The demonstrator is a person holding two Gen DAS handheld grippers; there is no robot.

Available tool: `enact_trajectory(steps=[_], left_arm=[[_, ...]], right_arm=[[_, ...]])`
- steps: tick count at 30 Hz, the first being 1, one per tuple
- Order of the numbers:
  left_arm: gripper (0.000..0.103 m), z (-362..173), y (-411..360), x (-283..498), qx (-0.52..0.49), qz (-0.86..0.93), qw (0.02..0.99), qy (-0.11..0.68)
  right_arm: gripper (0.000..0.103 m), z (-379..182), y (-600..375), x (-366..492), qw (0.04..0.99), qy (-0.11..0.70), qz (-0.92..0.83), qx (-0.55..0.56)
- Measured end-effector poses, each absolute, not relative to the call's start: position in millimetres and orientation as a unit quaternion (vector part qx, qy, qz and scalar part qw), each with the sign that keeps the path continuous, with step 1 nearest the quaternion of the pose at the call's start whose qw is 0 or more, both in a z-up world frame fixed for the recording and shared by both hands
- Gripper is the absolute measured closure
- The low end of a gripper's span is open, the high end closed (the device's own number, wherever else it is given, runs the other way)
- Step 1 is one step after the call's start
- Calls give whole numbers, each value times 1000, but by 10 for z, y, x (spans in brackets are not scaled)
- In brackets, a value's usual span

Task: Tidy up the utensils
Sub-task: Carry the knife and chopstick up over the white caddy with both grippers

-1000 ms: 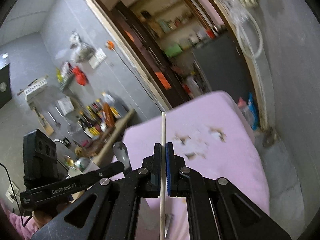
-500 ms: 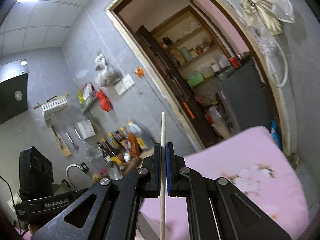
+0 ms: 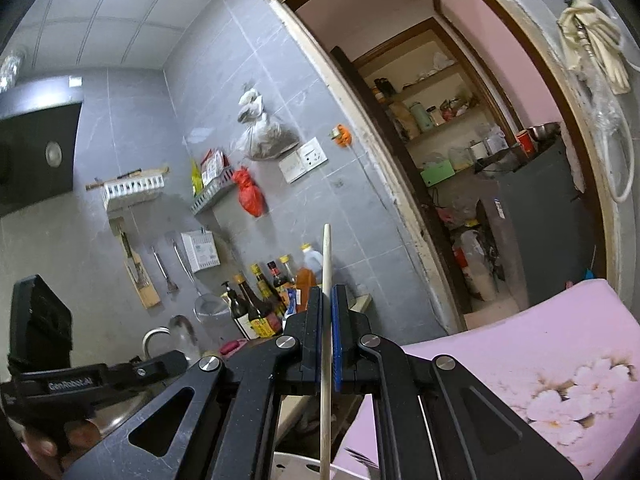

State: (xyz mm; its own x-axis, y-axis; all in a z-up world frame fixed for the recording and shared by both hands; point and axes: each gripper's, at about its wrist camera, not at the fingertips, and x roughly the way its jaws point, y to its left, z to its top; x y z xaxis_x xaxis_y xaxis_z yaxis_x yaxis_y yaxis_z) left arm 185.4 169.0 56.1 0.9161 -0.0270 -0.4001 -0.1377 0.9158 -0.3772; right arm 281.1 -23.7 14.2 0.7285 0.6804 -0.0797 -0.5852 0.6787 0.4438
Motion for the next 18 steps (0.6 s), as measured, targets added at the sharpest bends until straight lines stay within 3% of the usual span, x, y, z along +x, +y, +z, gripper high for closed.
enact_trajectory(steps=[18], left_arm=[[101, 106, 2018, 1892, -191, 56, 955, 221]], right_arm=[[99, -252, 100, 2739, 938, 88, 265, 206]])
